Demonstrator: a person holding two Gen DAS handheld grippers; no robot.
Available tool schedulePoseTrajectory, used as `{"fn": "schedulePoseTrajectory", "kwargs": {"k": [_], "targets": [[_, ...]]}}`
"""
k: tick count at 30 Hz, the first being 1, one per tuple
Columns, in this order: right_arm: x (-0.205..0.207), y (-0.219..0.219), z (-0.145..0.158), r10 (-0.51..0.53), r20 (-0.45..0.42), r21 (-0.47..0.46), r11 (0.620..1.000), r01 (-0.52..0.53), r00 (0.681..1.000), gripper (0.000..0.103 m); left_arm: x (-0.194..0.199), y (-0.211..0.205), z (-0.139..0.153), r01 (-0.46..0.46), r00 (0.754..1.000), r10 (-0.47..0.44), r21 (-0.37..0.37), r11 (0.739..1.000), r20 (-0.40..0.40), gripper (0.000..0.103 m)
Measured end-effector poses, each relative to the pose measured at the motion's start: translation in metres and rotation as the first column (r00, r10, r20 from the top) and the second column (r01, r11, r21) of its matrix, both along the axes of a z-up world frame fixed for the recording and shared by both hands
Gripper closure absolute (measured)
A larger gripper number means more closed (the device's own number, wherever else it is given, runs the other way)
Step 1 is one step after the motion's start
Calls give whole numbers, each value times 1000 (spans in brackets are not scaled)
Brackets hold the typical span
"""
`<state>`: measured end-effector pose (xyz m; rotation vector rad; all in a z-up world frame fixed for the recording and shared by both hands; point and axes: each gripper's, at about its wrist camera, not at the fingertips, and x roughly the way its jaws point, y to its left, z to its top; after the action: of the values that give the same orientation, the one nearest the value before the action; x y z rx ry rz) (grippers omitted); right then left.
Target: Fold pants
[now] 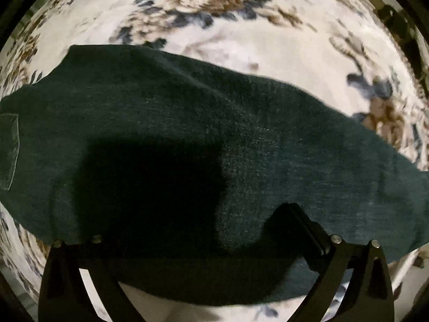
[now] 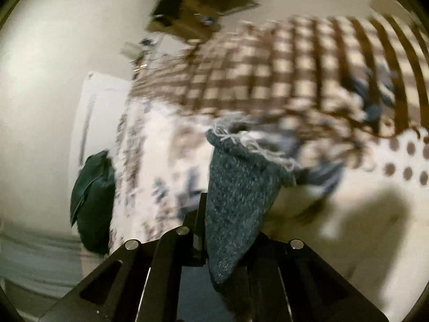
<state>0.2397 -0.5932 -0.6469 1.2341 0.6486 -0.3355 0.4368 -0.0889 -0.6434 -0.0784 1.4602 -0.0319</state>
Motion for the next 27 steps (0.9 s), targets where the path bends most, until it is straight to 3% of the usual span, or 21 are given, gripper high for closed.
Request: {"fn": "schedulePoseTrajectory", "kwargs": {"k": [6,10,15,19,23,26,27], "targets": [[28,80,82,200,54,-139,972,-191,978,96,-9,37,47,-92,993,95,-57,994,64,0],[52,155,103,335,33,-187,928,-323,942,96,-29,67,73,-138,981,144,-54,989,129,0],[90,259,73,468,-45,-175,866,-468,882,95,-54,101,78,-221,962,228,-60,973,149,0],[112,333,42,551,-94,-168,812,-559,829,95,-70,155,77,-308,939,313,-59,950,139,0],[131,404,19,643,-148,-181,729,-660,751,96,-75,193,76,-364,920,368,-52,930,135,0],[140,461,0,740,-245,-195,595,-780,626,92,-76,209,74,-386,911,390,-53,921,131,0],[143,479,-10,766,-306,-170,540,-824,565,86,-74,212,74,-390,909,396,-64,918,129,0]]}}
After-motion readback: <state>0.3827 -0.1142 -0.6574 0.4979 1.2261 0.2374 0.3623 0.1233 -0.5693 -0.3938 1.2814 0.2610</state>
